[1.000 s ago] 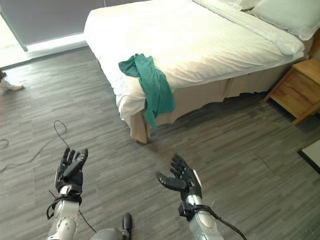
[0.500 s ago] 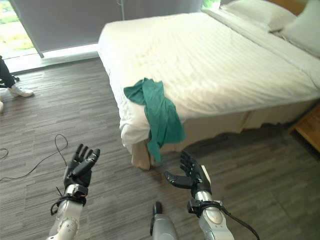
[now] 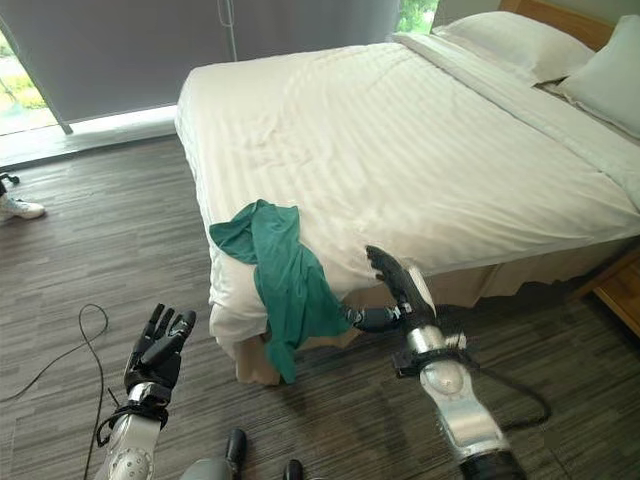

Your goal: Pick up bed clothes into laundry basket.

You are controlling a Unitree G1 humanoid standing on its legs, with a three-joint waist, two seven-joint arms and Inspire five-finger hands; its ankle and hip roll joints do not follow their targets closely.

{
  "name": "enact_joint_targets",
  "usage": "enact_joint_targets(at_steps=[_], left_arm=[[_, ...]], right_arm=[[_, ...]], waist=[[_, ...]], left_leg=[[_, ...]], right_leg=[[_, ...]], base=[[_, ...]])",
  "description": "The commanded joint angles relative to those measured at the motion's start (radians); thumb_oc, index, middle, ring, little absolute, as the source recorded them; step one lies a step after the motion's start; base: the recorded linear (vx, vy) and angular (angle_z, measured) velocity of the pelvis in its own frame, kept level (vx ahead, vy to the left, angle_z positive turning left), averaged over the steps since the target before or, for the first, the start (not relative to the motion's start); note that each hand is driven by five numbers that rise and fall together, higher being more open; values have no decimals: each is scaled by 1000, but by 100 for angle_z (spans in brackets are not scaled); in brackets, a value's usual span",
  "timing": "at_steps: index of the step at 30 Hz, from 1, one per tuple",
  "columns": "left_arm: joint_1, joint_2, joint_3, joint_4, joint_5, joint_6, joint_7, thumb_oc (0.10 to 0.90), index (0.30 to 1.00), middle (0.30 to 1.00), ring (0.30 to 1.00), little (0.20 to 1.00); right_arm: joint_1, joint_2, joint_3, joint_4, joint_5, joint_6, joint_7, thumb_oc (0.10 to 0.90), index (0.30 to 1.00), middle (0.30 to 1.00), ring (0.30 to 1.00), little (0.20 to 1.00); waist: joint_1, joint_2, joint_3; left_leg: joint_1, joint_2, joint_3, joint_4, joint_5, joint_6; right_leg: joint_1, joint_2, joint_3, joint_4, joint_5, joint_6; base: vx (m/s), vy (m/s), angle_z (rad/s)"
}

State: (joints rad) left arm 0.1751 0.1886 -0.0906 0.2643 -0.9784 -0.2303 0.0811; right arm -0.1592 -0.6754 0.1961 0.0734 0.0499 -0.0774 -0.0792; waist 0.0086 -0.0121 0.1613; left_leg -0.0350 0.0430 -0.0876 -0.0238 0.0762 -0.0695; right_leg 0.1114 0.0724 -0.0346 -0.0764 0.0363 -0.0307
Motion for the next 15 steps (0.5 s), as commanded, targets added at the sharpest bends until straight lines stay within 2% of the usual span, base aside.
enact_joint_targets(at_steps=[1,4,6,10,13,15], left_arm=[[-59,95,3,-137,23,-58,-68,800,900,900,900,900],[-104,94,-22,-129,-19,-82,-64,800,900,900,900,900],[-144,85,-63,-127,-47,-89,-65,800,900,900,900,900],[-154,85,-111,-119,-56,-70,-71,800,900,900,900,900],[-180,99,-108,-83,-63,-69,-72,800,900,900,900,900],[-184,106,-103,-78,-63,-72,-72,800,900,900,900,900]], right_arm=[[-262,-13,67,11,-73,-73,-25,800,900,900,900,900],[-429,21,196,192,-72,-87,-44,800,900,900,900,900],[-518,28,263,305,-101,-64,-55,800,900,900,900,900],[-617,115,303,522,-66,-45,-67,800,900,900,900,900],[-738,156,370,724,-90,-26,-54,800,900,900,900,900],[-768,164,390,774,-107,-24,-50,800,900,900,900,900]], waist=[[28,-31,-43],[47,-32,-40],[55,-35,-34],[80,-27,-28],[112,-16,-13],[122,-12,-8]], left_leg=[[10,-6,44,42,-84,-1],[9,-15,41,2,-67,7],[4,-22,39,-13,-57,8],[-6,-29,31,-12,-55,12],[-11,-39,16,-22,-44,12],[-14,-41,10,-24,-40,10]], right_leg=[[-25,-219,11,63,-94,182],[-49,-225,23,54,-81,190],[-60,-228,24,49,-74,194],[-64,-230,25,47,-73,194],[-73,-239,17,61,-76,194],[-75,-242,11,64,-76,194]], base=[[5,49,-40],[-9,43,0],[-8,22,17],[6,-2,10],[-20,0,4],[-29,-9,14]])
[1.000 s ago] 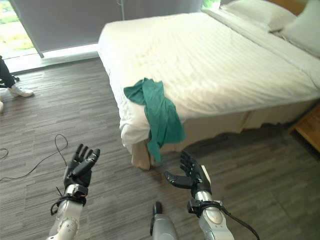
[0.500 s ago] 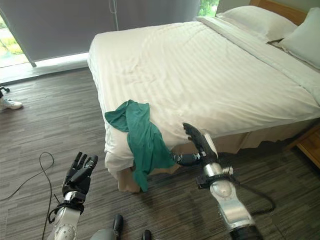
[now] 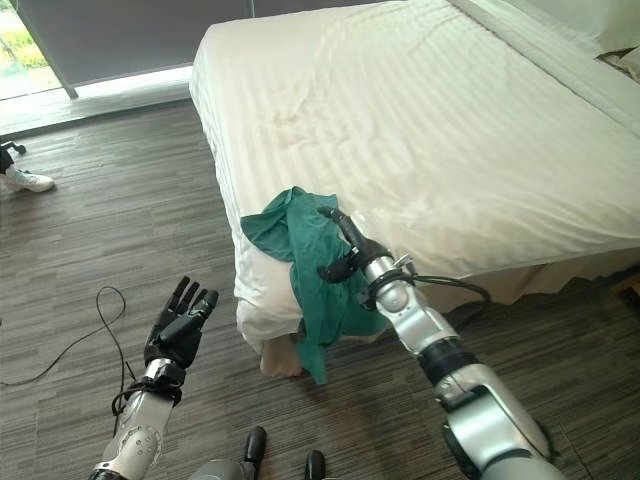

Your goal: Pick up bed clothes into laundry basket.

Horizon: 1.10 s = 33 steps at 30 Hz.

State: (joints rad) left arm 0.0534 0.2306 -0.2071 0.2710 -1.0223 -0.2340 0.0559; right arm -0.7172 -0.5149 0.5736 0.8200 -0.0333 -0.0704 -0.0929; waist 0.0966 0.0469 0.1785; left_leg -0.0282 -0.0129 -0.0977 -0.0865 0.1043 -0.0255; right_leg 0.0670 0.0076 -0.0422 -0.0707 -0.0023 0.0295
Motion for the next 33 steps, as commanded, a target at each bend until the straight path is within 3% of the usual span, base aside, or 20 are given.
enact_joint_targets(at_steps=[1,3,4,10,11,12,15,20,25,27,30,33], left_arm=[[-75,87,34,-84,-19,-79,-42,800,900,900,900,900],[-81,94,47,-81,-25,-88,-39,800,900,900,900,900],[-78,107,70,-83,-32,-104,-31,800,900,900,900,900],[-32,83,68,-100,-29,-114,-12,800,900,900,900,900],[-26,72,61,-104,-26,-109,-11,800,900,900,900,900],[-22,66,54,-111,-22,-108,-13,800,900,900,900,900],[-14,61,44,-118,-17,-99,-17,800,900,900,900,900],[-29,54,42,-111,-25,-104,-12,800,900,900,900,900],[-31,48,42,-100,-20,-101,-8,800,900,900,900,900],[-26,49,41,-105,-12,-95,-9,800,900,900,900,900],[-15,55,58,-122,7,-83,-11,800,900,900,900,900],[-1,49,85,-132,26,-75,-14,800,900,900,900,900]], right_arm=[[-277,18,53,102,-67,-31,-32,800,900,900,900,900],[-304,29,56,138,-75,-30,-35,800,900,900,900,900],[-355,29,83,179,-119,-28,-31,800,900,900,900,900],[-354,52,62,208,-129,-13,-50,800,900,900,900,900],[-332,71,54,209,-120,-11,-43,530,495,495,495,495],[-325,80,60,219,-127,-8,-34,400,300,300,300,300],[-299,102,81,228,-154,-6,-20,400,300,300,300,300],[-246,114,61,158,-123,-13,-34,400,300,300,300,300],[-170,49,20,-33,-43,-24,-44,400,300,300,300,300],[-106,-2,-28,-137,6,-32,-53,400,300,300,300,300],[88,-85,-220,-359,163,-66,-87,400,300,300,300,300],[266,-147,-411,-517,221,-99,-108,400,300,300,300,300]], waist=[[51,-56,-12],[60,-46,-3],[78,-20,14],[85,64,36],[84,74,37],[82,81,36],[74,91,28],[49,75,20],[9,54,20],[-16,44,19],[-68,25,16],[-101,14,9]], left_leg=[[-40,11,7,45,-63,-37],[-53,8,0,46,-58,-39],[-77,2,-9,40,-42,-46],[-126,-14,-38,27,-9,-55],[-127,-15,-41,26,-7,-55],[-125,-17,-44,25,-7,-55],[-119,-16,-43,24,-11,-54],[-104,-7,-28,23,-20,-54],[-90,1,-8,21,-28,-53],[-81,6,2,21,-34,-52],[-60,16,29,18,-46,-47],[-46,25,47,16,-54,-46]], right_leg=[[-43,-180,4,64,-36,134],[-53,-181,-2,65,-35,133],[-74,-184,-10,64,-31,132],[-112,-196,-39,68,-27,128],[-110,-197,-42,66,-27,128],[-106,-197,-44,62,-27,128],[-91,-197,-43,52,-29,129],[-72,-194,-32,34,-28,130],[-70,-194,-15,35,-30,130],[-69,-197,-7,38,-31,131],[-73,-193,16,45,-32,133],[-72,-189,30,44,-33,133]], base=[[-97,-22,17],[-116,-11,18],[-126,4,19],[-65,11,14],[29,12,10],[45,7,1],[62,1,0],[34,-13,-1],[13,1,1],[15,2,-2],[28,7,-2],[37,5,-21]])
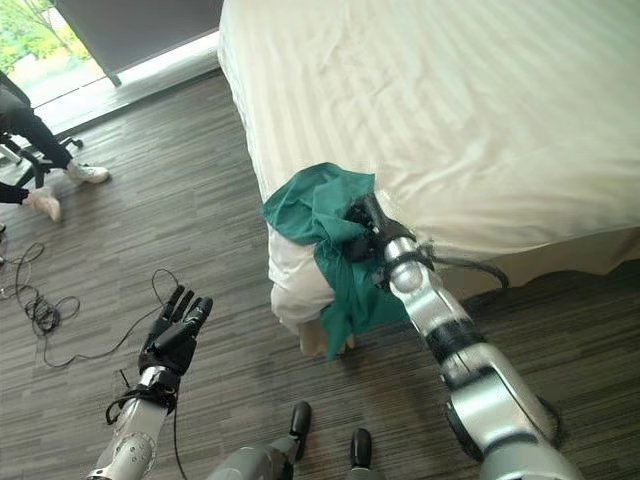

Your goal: Pick up bed clothes into laundry basket.

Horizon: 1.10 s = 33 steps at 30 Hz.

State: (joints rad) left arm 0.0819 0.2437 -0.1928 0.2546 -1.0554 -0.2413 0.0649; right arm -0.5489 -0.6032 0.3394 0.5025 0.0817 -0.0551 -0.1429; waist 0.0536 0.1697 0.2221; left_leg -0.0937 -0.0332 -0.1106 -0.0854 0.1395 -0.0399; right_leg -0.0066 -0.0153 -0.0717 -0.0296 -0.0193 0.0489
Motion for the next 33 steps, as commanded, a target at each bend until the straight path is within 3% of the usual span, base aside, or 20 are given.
enact_joint_targets(at_steps=[1,2,5,6,10,11,13,14,16,17,18,20,22,23,24,25,27,29,32,33], left_arm=[[-29,33,80,-118,63,-63,-25,800,900,900,900,900],[-27,28,92,-123,79,-56,-27,800,900,900,900,900],[-23,26,97,-127,92,-50,-29,800,900,900,900,900],[-16,18,118,-131,97,-45,-30,800,900,900,900,900],[-23,19,152,-133,112,-51,-37,800,900,900,900,900],[-24,28,171,-159,115,-66,-33,800,900,900,900,900],[-8,19,218,-184,112,-90,-8,800,900,900,900,900],[-8,19,219,-184,113,-90,-7,800,900,900,900,900],[16,-16,271,-184,104,-104,21,800,900,900,900,900],[17,-14,271,-185,105,-104,22,800,900,900,900,900],[10,-6,273,-188,124,-102,14,800,900,900,900,900],[-5,7,255,-202,153,-102,3,800,900,900,900,900],[-8,27,255,-215,185,-98,8,800,900,900,900,900],[-6,41,263,-210,211,-99,16,800,900,900,900,900],[0,58,278,-203,242,-93,23,800,900,900,900,900],[6,62,291,-197,253,-85,26,800,900,900,900,900],[11,56,304,-195,233,-91,33,800,900,900,900,900],[15,44,312,-200,235,-82,36,800,900,900,900,900],[9,26,331,-217,229,-86,63,800,900,900,900,900],[8,25,331,-218,230,-86,65,800,900,900,900,900]], right_arm=[[145,-75,-235,-231,117,-126,-68,400,300,300,300,300],[259,-105,-397,-283,152,-156,-106,400,300,300,300,300],[356,-105,-527,-321,171,-179,-131,400,300,300,300,300],[426,-113,-654,-315,209,-208,-169,400,300,300,300,300],[487,-103,-765,-319,255,-249,-185,400,300,300,300,300],[469,-105,-773,-309,295,-280,-202,400,300,300,300,300],[428,-110,-738,-282,322,-293,-215,400,300,300,300,300],[426,-110,-737,-280,323,-294,-214,400,300,300,300,300],[451,-42,-732,-311,367,-300,-201,400,300,300,300,300],[454,-39,-734,-316,366,-298,-202,400,300,300,300,300],[490,8,-760,-354,403,-305,-184,400,300,300,300,300],[539,74,-775,-365,422,-305,-185,400,300,300,300,300],[583,139,-776,-405,438,-298,-171,400,300,300,300,300],[604,166,-764,-408,417,-295,-170,400,300,300,300,300],[626,175,-752,-422,386,-283,-168,400,300,300,300,300],[640,175,-748,-431,364,-268,-166,400,300,300,300,300],[653,204,-755,-439,373,-277,-177,400,300,300,300,300],[640,214,-776,-449,370,-278,-187,400,300,300,300,300],[616,209,-772,-470,303,-278,-232,400,300,300,300,300],[615,210,-772,-472,299,-276,-236,400,300,300,300,300]], waist=[[-71,-113,-38],[-103,-121,-47],[-118,-128,-56],[-145,-139,-69],[-182,-174,-65],[-179,-198,-46],[-130,-217,-37],[-127,-216,-40],[-111,-230,-49],[-106,-237,-50],[-144,-235,-48],[-184,-241,-46],[-210,-250,-27],[-208,-249,-10],[-191,-247,14],[-196,-230,30],[-207,-218,37],[-187,-197,26],[-143,-169,-8],[-137,-169,-7]], left_leg=[[23,47,64,14,-91,-32],[31,53,75,13,-97,-33],[37,61,90,16,-96,-31],[53,71,107,22,-110,-30],[42,88,153,172,-180,-42],[33,78,95,287,-223,-62],[60,30,-109,361,-239,-72],[64,32,-104,359,-248,-68],[148,-41,-361,392,-320,-23],[148,-43,-357,381,-308,-26],[171,-74,-397,309,-382,8],[191,-75,-344,219,-367,36],[196,-80,-273,178,-348,58],[194,-76,-223,170,-342,63],[192,-63,-155,174,-327,46],[188,-40,-105,181,-321,39],[172,-13,-31,175,-299,40],[147,11,53,173,-281,43],[115,70,229,168,-255,42],[114,71,235,168,-252,42]], right_leg=[[2,-163,63,1,-17,114],[3,-159,71,1,-21,115],[0,-152,86,3,-15,113],[-1,-144,109,4,-18,112],[-10,-131,157,23,-24,104],[-23,-98,225,48,-29,94],[-57,-52,359,78,-2,105],[-55,-52,361,75,-9,105],[-112,11,544,99,38,134],[-118,9,553,99,46,135],[-160,35,618,100,71,153],[-202,23,628,71,112,186],[-245,23,608,33,157,213],[-272,14,541,29,166,213],[-306,-36,374,62,147,199],[-294,-66,291,108,113,163],[-258,-91,238,209,78,140],[-210,-140,156,269,24,118],[-98,-273,-55,367,-50,102],[-103,-272,-49,366,-46,101]], base=[[59,0,-10],[47,-2,-9],[10,-4,-13],[64,-21,-31],[6,-37,-49],[7,-2,-54],[27,37,-141],[37,32,-259],[2,106,-238],[-168,236,-207],[-241,244,-194],[-291,335,-155],[-288,239,-120],[-301,107,-146],[-309,77,-216],[-389,47,-235],[-422,29,-181],[-376,24,-140],[-288,-4,-168],[-279,-83,-201]])
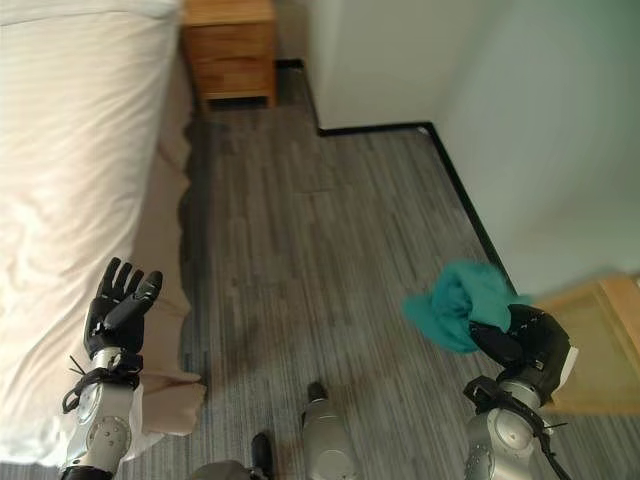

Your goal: Pick up bed clothes into laundry basket.

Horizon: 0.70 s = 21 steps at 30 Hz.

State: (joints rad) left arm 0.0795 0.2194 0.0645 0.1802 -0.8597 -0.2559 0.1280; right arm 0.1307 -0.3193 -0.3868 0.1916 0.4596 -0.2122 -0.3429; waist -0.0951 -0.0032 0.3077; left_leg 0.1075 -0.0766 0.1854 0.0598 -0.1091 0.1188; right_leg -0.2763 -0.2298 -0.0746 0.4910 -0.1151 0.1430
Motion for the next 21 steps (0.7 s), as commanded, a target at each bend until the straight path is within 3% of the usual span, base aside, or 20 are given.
enact_joint_targets(at_steps=[1,2,3,5,6,7,8,9,10,11,12,13,14,15,16,17,18,20,21], left_arm=[[7,50,92,-161,37,-77,4,800,900,900,900,900],[5,57,105,-173,42,-78,3,800,900,900,900,900],[5,58,106,-174,42,-78,4,800,900,900,900,900],[-11,77,120,-185,66,-78,12,800,900,900,900,900],[-28,85,126,-186,69,-82,14,800,900,900,900,900],[-61,99,115,-175,70,-89,18,800,900,900,900,900],[-67,103,120,-171,67,-95,13,800,900,900,900,900],[-75,101,125,-174,62,-104,13,800,900,900,900,900],[-82,86,126,-185,47,-112,21,800,900,900,900,900],[-83,86,127,-185,47,-112,22,800,900,900,900,900],[-79,51,121,-187,38,-115,33,800,900,900,900,900],[-79,51,121,-187,38,-114,33,800,900,900,900,900],[-58,29,112,-189,41,-108,36,800,900,900,900,900],[-45,-3,109,-173,20,-115,34,800,900,900,900,900],[-43,-4,109,-172,20,-117,33,800,900,900,900,900],[-36,-13,84,-171,15,-106,17,800,900,900,900,900],[-34,-8,67,-170,30,-95,5,800,900,900,900,900],[-31,0,52,-166,45,-88,-8,800,900,900,900,900],[-45,1,33,-162,38,-81,-20,800,900,900,900,900]], right_arm=[[-70,-77,-38,-172,-108,-109,-31,400,300,300,300,300],[-71,-79,-30,-176,-120,-101,-25,400,300,300,300,300],[-71,-77,-29,-177,-121,-100,-25,400,300,300,300,300],[-77,-66,-2,-181,-120,-96,-11,400,300,300,300,300],[-68,-52,4,-191,-101,-103,2,400,300,300,300,300],[-39,-36,18,-195,-86,-104,20,400,300,300,300,300],[-19,-30,23,-207,-87,-101,34,400,300,300,300,300],[-11,-35,24,-218,-87,-97,48,400,300,300,300,300],[-20,-39,58,-208,-81,-95,52,400,300,300,300,300],[-24,-39,59,-207,-81,-96,52,400,300,300,300,300],[-49,-44,94,-198,-63,-101,58,400,300,300,300,300],[-49,-44,95,-197,-63,-101,58,400,300,300,300,300],[-56,-34,127,-197,-45,-99,81,400,300,300,300,300],[-59,-31,147,-188,-39,-99,104,400,300,300,300,300],[-58,-32,148,-188,-40,-100,104,400,300,300,300,300],[-56,-33,168,-181,-42,-100,116,400,300,300,300,300],[-65,-43,179,-174,-46,-98,124,400,300,300,300,300],[-73,-46,199,-189,-54,-90,134,400,300,300,300,300],[-53,-36,196,-218,-45,-91,146,400,300,300,300,300]], waist=[[22,-6,-114],[31,-17,-131],[33,-17,-132],[45,-41,-155],[29,-53,-158],[10,-69,-154],[1,-74,-150],[3,-76,-135],[22,-86,-114],[23,-86,-112],[62,-104,-94],[62,-105,-96],[93,-106,-100],[106,-95,-108],[109,-95,-111],[113,-84,-124],[108,-75,-134],[97,-56,-140],[77,-45,-144]], left_leg=[[-93,137,40,30,-1,-120],[-95,145,93,33,-3,-124],[-97,147,97,33,2,-124],[-100,176,207,69,-14,-138],[-115,205,244,113,-12,-148],[-154,257,249,210,-14,-165],[-182,315,238,314,19,-188],[-196,380,214,413,91,-221],[-214,344,79,492,142,-234],[-218,347,78,494,148,-236],[-249,220,-131,486,114,-228],[-244,218,-131,484,107,-229],[-223,117,-275,417,54,-213],[-226,102,-393,285,47,-204],[-216,105,-390,269,48,-205],[-217,97,-485,165,59,-215],[-216,77,-525,130,54,-211],[-195,74,-507,99,53,-208],[-183,87,-461,83,53,-204]], right_leg=[[216,-95,-139,-151,58,23],[241,-100,-177,-184,60,35],[240,-98,-175,-193,69,34],[260,-102,-291,-272,74,48],[263,-72,-266,-324,60,46],[262,-27,-190,-373,43,30],[272,8,-146,-391,31,8],[278,45,-119,-392,19,-17],[277,75,-55,-397,23,-45],[275,78,-54,-399,29,-49],[280,87,34,-418,55,-50],[284,86,34,-421,48,-48],[279,100,117,-426,59,-40],[285,124,196,-444,58,-22],[287,125,200,-446,56,-24],[289,151,274,-448,51,-18],[294,164,313,-454,46,-18],[291,168,354,-449,45,-11],[290,162,360,-456,51,-5]], base=[[-193,-119,-200],[-193,-118,-168],[-102,-104,-171],[-66,-211,-193],[11,-381,-178],[97,-431,-129],[158,-394,-109],[135,-283,-79],[41,-159,-186],[-35,-74,-281],[-4,-10,-295],[83,-5,-189],[218,30,-158],[207,17,-172],[286,71,-237],[270,63,-161],[296,125,-155],[135,141,-147],[59,224,-180]])
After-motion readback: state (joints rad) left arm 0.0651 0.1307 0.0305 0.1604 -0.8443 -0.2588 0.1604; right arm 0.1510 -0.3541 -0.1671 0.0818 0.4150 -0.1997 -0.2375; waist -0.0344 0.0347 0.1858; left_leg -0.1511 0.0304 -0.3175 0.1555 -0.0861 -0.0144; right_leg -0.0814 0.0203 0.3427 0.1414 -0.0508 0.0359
